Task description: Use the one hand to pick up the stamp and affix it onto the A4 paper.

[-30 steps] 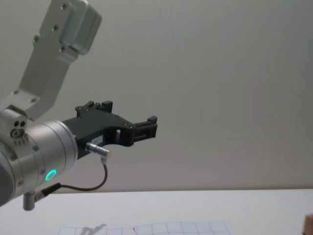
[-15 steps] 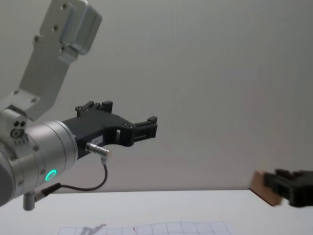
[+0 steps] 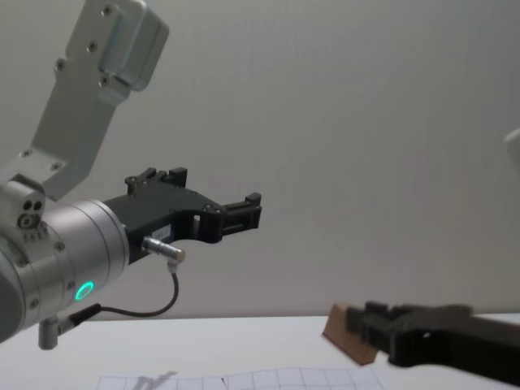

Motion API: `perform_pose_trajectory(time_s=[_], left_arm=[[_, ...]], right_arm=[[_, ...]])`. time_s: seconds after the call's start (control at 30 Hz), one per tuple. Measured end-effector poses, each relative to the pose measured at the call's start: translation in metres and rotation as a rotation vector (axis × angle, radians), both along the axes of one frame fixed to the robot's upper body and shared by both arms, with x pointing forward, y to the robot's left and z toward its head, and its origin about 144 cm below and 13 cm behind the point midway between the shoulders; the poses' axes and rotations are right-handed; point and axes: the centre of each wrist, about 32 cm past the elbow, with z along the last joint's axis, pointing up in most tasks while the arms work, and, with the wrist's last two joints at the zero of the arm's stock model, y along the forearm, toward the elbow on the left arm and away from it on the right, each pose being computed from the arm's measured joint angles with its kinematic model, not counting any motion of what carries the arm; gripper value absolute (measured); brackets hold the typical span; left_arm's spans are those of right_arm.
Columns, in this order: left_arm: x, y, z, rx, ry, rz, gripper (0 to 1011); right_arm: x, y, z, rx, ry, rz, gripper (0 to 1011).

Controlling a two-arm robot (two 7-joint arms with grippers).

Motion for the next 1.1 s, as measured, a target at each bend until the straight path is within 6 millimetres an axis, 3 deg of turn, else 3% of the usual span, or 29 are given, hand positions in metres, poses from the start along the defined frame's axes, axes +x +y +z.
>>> perform_pose_trajectory(time_s=[0.63, 1.1], left_arm=[[0.000, 0.000, 0.000, 0.000, 0.000, 0.000, 1001], [0.000, 0.000, 0.000, 0.000, 0.000, 0.000, 1001]], right_arm=[[0.015, 0.029, -0.036, -0.072, 0.115, 0.054, 212], [0.015, 0.032, -0.043, -0.130, 0.136, 0.082, 212]])
